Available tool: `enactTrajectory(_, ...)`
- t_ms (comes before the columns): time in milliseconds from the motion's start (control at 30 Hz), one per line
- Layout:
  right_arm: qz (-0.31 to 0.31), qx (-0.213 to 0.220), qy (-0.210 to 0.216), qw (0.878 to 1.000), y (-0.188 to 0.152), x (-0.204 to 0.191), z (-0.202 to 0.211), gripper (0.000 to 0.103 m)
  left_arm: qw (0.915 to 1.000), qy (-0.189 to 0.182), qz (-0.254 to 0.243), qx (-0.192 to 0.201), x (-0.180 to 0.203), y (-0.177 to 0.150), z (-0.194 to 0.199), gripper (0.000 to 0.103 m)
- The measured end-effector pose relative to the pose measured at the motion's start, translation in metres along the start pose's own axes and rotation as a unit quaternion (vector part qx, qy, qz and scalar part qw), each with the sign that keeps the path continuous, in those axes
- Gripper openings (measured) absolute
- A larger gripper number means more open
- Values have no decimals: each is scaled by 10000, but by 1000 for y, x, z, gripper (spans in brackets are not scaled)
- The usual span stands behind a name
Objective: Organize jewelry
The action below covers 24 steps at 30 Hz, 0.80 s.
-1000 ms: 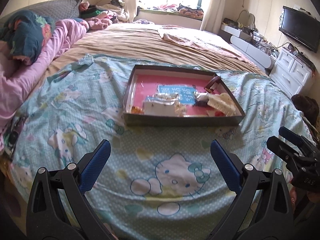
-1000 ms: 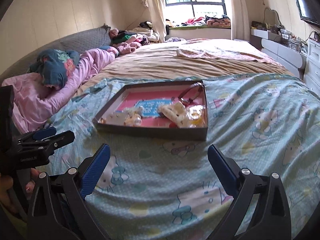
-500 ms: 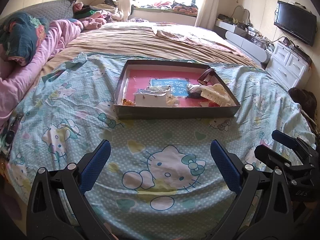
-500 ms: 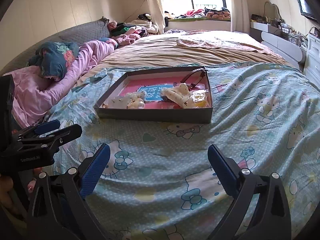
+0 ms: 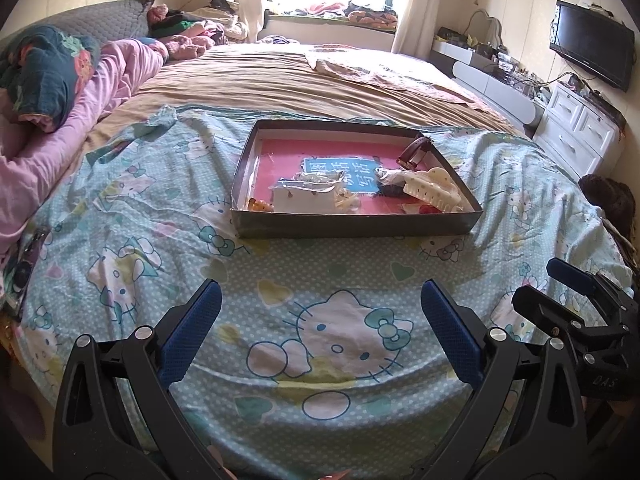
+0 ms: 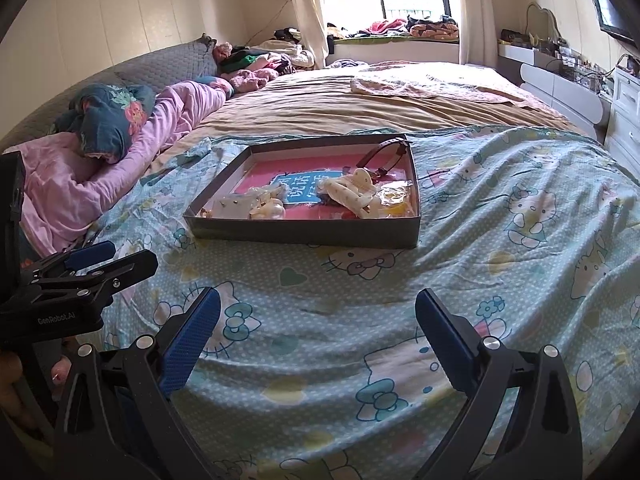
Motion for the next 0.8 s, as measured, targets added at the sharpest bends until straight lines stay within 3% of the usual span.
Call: enactTrajectory(800, 63, 45, -25, 10000, 2, -2, 2, 97, 10000, 13, 4, 5, -1, 2, 2, 93)
Point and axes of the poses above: each gripper's, at about its wrist camera, not at the fingertips, and z roughly against the way its jaws point, x to its right, y to its top, the point moved 4 cm from there along -z, roughly the way its jaws point, and after that the axes turned 7 degrees about x, right-handed, at the moved point
